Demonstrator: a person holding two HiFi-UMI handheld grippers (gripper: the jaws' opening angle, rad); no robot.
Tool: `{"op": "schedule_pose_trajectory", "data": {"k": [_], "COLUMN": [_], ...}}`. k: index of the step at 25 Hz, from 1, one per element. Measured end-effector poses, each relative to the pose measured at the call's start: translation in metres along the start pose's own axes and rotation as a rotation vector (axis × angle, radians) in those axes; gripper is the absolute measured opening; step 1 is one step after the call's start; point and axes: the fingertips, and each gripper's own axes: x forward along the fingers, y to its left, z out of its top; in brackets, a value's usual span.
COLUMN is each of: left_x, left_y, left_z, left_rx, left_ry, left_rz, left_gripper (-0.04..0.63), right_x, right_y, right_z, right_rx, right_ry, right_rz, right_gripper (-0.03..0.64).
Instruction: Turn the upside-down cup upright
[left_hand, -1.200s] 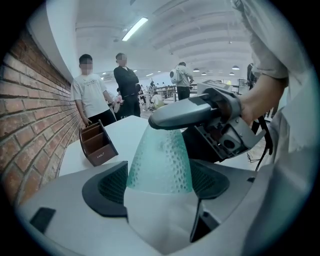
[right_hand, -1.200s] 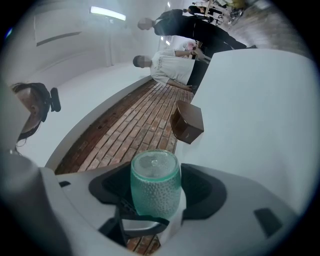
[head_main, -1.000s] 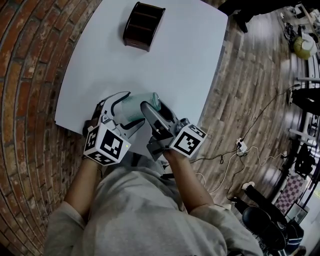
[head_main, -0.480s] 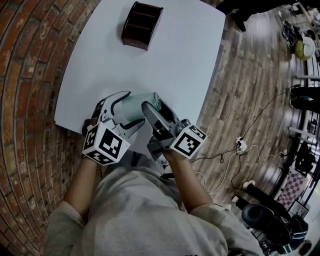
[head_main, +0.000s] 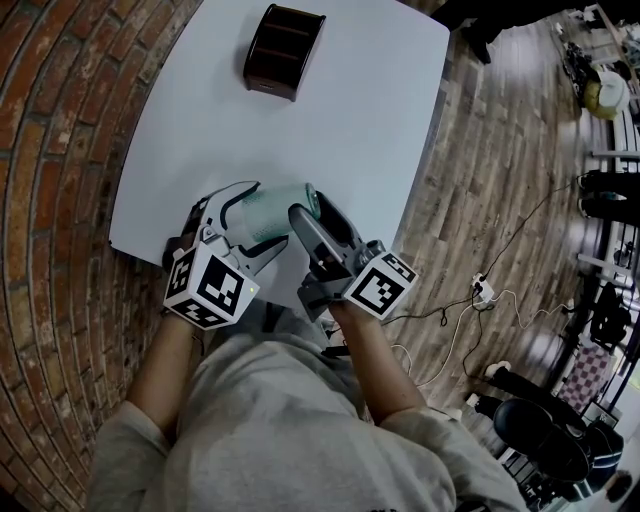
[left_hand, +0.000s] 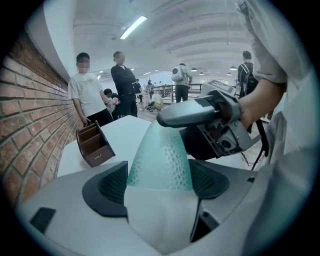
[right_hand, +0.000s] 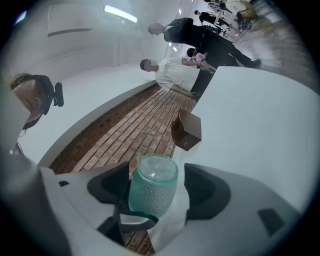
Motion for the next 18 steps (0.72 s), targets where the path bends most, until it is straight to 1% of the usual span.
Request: {"op": "schedule_pose_trajectory", "data": {"k": [9,18], "left_x": [-0.004,0.001], "left_y": [0.002,0.001], "left_z": [-0.003,-0.015], "left_rx": [0.001,-0.001], "left_ry": [0.006,0.065], "left_rz": [0.002,-0.022], "left_gripper": [0.379,0.379], "right_x": [-0.010,-0.030], "right_y": [0.000,0.000], "right_z": [0.001,0.010], "right_rx": [-0.010,-0.033], "right_ry": [-0.028,-0.065], "right_rz": [-0.029,-0.076], "right_gripper": [0.342,0.344]}}
